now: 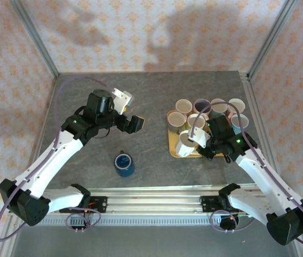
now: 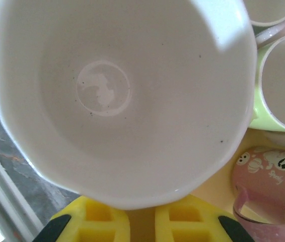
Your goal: Turn the mug right side up
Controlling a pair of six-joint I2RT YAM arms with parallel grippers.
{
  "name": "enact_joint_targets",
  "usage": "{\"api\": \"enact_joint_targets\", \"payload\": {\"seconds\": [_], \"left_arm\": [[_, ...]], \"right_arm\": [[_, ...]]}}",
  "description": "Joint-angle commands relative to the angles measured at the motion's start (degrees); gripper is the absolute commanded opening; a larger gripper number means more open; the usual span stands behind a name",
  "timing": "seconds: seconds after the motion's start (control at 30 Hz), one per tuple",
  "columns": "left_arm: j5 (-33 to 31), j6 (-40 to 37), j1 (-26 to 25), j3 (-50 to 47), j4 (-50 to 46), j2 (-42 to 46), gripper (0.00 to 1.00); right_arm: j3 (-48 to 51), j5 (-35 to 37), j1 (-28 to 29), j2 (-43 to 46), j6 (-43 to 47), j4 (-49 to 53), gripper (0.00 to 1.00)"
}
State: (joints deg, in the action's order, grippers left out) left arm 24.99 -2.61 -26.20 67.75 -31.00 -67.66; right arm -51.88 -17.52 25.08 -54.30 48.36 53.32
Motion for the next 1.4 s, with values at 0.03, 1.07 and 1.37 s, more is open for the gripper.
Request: {"api": "enact_joint_targets", "payload": {"seconds": [0.03, 1.07, 1.37], "left_arm": [[0.47, 1.9, 0.18, -0.65, -1.9, -1.0, 1.0], [7.76, -3.98, -1.36, -0.45, -7.62, -4.78, 1.0], [6.39, -4.72, -1.36, -1.04, -8.22, -4.29, 1.0]], "right_arm": [[0.17, 2.2, 0.45, 0.6, 2.25, -8.47, 0.0], [3.79, 6.76, 2.78, -6.71, 6.13, -16.23, 0.0], [5.64, 9.34, 3.4, -8.75, 4.76, -20.33, 0.0]]}}
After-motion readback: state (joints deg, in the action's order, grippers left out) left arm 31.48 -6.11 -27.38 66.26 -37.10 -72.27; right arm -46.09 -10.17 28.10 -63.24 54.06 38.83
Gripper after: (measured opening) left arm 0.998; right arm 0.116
